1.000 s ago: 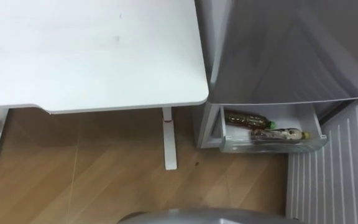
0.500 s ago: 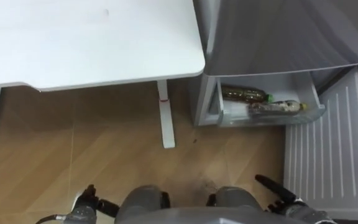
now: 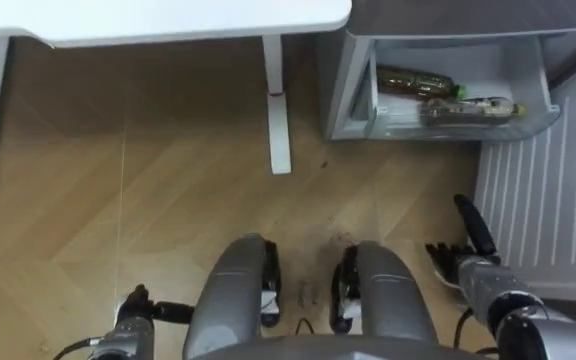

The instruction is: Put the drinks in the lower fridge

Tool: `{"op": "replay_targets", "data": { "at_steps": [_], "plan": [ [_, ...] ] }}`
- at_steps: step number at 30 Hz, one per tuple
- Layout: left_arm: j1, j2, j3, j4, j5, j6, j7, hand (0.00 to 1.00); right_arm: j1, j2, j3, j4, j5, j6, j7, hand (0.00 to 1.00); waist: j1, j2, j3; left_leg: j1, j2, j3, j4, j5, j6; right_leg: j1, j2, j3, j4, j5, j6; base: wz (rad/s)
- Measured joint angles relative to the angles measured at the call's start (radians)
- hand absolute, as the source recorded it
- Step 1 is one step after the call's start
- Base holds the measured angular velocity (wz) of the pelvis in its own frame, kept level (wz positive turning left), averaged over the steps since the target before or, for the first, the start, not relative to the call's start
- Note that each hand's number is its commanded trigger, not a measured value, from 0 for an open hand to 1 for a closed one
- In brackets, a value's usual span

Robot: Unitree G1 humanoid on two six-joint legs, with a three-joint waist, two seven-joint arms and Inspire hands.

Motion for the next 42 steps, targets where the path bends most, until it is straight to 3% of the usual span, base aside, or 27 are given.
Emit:
{"op": "replay_targets", "data": {
  "at_steps": [6, 9, 14, 16, 17, 19, 21, 26, 31, 34, 39, 41, 42],
  "plan": [
    [-0.006, 0.016, -0.029, -0.011, 0.000, 0.001, -0.019, 0.00, -0.026, -0.059, 0.007, -0.037, 0.006, -0.006, 0.074, 0.00, 0.024, -0.001, 0.0003, -0.135, -0.018, 0.000, 0.101, -0.018, 0.006, -0.135, -0.029, 0.001, 0.123, -0.039, -0.003, 0.10],
    [-0.019, 0.025, -0.051, -0.014, -0.001, 0.001, -0.027, 0.00, -0.047, -0.112, 0.034, -0.078, 0.006, -0.006, 0.114, 0.00, 0.047, -0.001, 0.0005, -0.216, -0.020, -0.005, 0.163, -0.029, 0.005, -0.211, -0.034, -0.003, 0.186, -0.056, -0.006, 0.09],
    [-0.022, 0.075, -0.155, -0.044, -0.013, 0.006, -0.032, 0.00, -0.165, -0.204, 0.094, -0.080, 0.000, 0.010, 0.175, 0.00, 0.043, -0.029, 0.0119, -0.339, -0.052, -0.013, 0.252, -0.035, 0.004, -0.330, -0.070, -0.006, 0.301, -0.091, -0.012, 0.21],
    [-0.026, 0.087, -0.165, -0.045, -0.017, 0.007, -0.032, 0.00, -0.205, -0.221, 0.102, -0.083, 0.000, 0.017, 0.187, 0.00, 0.046, -0.045, 0.0164, -0.368, -0.051, -0.008, 0.279, -0.040, 0.002, -0.359, -0.070, -0.004, 0.330, -0.097, -0.012, 0.07],
    [-0.027, 0.089, -0.166, -0.045, -0.021, 0.007, -0.032, 0.00, -0.217, -0.225, 0.104, -0.086, 0.001, 0.017, 0.187, 0.00, 0.048, -0.047, 0.0166, -0.378, -0.051, -0.009, 0.288, -0.042, 0.002, -0.368, -0.068, -0.006, 0.337, -0.099, -0.014, 0.00],
    [-0.028, 0.102, -0.167, -0.062, -0.020, 0.005, -0.032, 0.00, -0.255, -0.240, 0.137, -0.123, -0.006, 0.018, 0.181, 0.00, 0.051, -0.071, 0.0137, -0.417, -0.052, -0.007, 0.305, -0.042, 0.000, -0.409, -0.070, -0.003, 0.360, -0.105, -0.020, 0.00],
    [-0.030, 0.107, -0.171, -0.069, -0.020, 0.005, -0.031, 0.00, -0.255, -0.243, 0.155, -0.120, -0.019, 0.023, 0.181, 0.00, 0.043, -0.081, 0.0162, -0.433, -0.051, -0.013, 0.314, -0.040, -0.002, -0.418, -0.082, -0.012, 0.366, -0.106, -0.024, 0.07],
    [-0.038, 0.117, -0.243, -0.101, -0.020, 0.004, -0.043, 0.00, -0.263, -0.287, 0.230, -0.121, -0.047, 0.030, 0.183, 0.00, 0.047, -0.084, 0.0177, -0.456, -0.051, -0.013, 0.333, -0.042, 0.001, -0.444, -0.084, -0.006, 0.384, -0.105, -0.022, -0.03],
    [-0.036, 0.138, -0.240, -0.111, -0.020, -0.003, -0.048, 0.00, -0.275, -0.304, 0.261, -0.166, -0.050, 0.046, 0.136, 0.00, 0.046, -0.092, 0.0192, -0.469, -0.049, -0.010, 0.333, -0.041, -0.001, -0.465, -0.087, -0.001, 0.388, -0.105, -0.022, -0.06],
    [-0.030, 0.142, -0.240, -0.111, -0.021, -0.009, -0.045, 0.00, -0.276, -0.325, 0.298, -0.215, -0.048, 0.062, 0.081, 0.00, 0.050, -0.096, 0.0214, -0.467, -0.051, -0.012, 0.329, -0.040, -0.003, -0.463, -0.105, -0.016, 0.384, -0.103, -0.025, -0.09],
    [-0.014, 0.142, -0.206, -0.123, -0.021, -0.039, -0.026, 0.00, -0.295, -0.373, 0.298, -0.234, -0.050, 0.061, 0.016, 0.00, 0.088, -0.099, 0.0232, -0.460, -0.061, -0.021, 0.316, -0.035, -0.011, -0.452, -0.115, -0.031, 0.377, -0.103, -0.031, 0.09],
    [-0.006, 0.147, -0.186, -0.123, -0.021, -0.040, -0.019, 0.00, -0.320, -0.385, 0.298, -0.234, -0.051, 0.060, -0.004, 0.00, 0.097, -0.112, 0.0308, -0.454, -0.070, -0.025, 0.305, -0.033, -0.017, -0.444, -0.123, -0.042, 0.377, -0.112, -0.039, 0.18],
    [-0.001, 0.148, -0.181, -0.123, -0.021, -0.041, -0.020, 0.00, -0.329, -0.385, 0.298, -0.234, -0.050, 0.059, -0.010, 0.00, 0.100, -0.112, 0.0309, -0.454, -0.069, -0.028, 0.304, -0.034, -0.020, -0.441, -0.123, -0.049, 0.374, -0.114, -0.042, 0.13]
  ]
}}
